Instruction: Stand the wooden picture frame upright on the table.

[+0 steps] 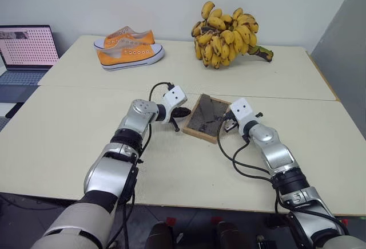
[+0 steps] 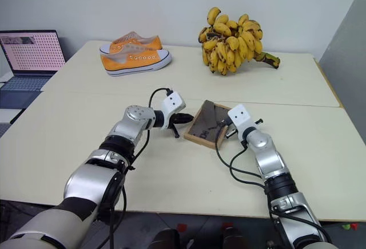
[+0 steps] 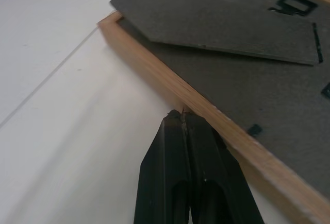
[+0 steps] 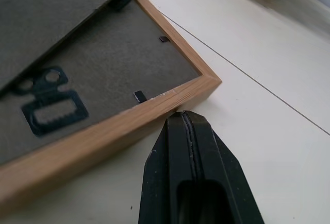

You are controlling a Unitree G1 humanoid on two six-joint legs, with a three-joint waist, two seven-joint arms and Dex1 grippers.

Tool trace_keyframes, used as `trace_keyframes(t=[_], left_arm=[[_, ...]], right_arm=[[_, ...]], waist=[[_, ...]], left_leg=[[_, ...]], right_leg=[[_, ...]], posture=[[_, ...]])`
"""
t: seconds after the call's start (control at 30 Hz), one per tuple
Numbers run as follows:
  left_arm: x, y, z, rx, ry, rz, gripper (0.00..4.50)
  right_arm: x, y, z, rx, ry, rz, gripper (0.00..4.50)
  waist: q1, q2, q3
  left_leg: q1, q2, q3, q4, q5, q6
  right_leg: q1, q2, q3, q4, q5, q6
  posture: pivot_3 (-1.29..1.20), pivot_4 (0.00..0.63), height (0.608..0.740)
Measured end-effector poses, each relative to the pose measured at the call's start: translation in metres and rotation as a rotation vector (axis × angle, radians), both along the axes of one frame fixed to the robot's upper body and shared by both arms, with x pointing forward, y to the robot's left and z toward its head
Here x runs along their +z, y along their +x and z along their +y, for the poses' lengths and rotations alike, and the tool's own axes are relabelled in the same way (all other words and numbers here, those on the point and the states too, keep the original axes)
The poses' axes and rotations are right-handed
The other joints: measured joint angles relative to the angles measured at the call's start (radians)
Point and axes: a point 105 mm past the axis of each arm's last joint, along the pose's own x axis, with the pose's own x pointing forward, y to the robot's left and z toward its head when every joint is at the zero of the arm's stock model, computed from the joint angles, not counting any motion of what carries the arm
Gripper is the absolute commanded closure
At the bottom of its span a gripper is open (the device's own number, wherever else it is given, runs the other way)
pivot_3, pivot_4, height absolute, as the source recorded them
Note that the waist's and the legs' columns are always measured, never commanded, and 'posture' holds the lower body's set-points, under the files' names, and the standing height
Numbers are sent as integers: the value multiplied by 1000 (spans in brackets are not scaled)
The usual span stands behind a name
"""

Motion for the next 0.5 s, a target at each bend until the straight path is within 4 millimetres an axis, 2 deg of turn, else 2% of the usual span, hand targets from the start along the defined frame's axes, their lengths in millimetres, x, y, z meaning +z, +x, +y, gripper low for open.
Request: trace_keyframes(t=[0.2,0.27,0.43,0.5], left_arm=[[-3,-28,-14,-94,-11,53,4460],[-1,-33,-13,-95,-2,51,4460],[10,-32,-4,-61,-3,28,4460],[11,-29,6,-23,6,29,4460]], right_arm=[[0,3,-1,5,-12,-15,4500],[2,3,-2,9,-25,-28,4500],[4,-1,-1,50,-65,-44,4500],[2,-8,-9,72,-94,-37,4500]], waist=[[-7,0,0],[-9,0,0],[-10,0,0],[-10,0,0]], left_leg=[[1,0,0,0,0,0],[1,1,0,0,0,0],[1,0,0,0,0,0],[1,0,0,0,0,0]], right_leg=[[0,0,0,0,0,0],[0,0,0,1,0,0],[1,0,0,1,0,0],[1,0,0,0,0,0]], posture=[[0,150,740],[0,150,740],[0,150,740],[0,150,740]])
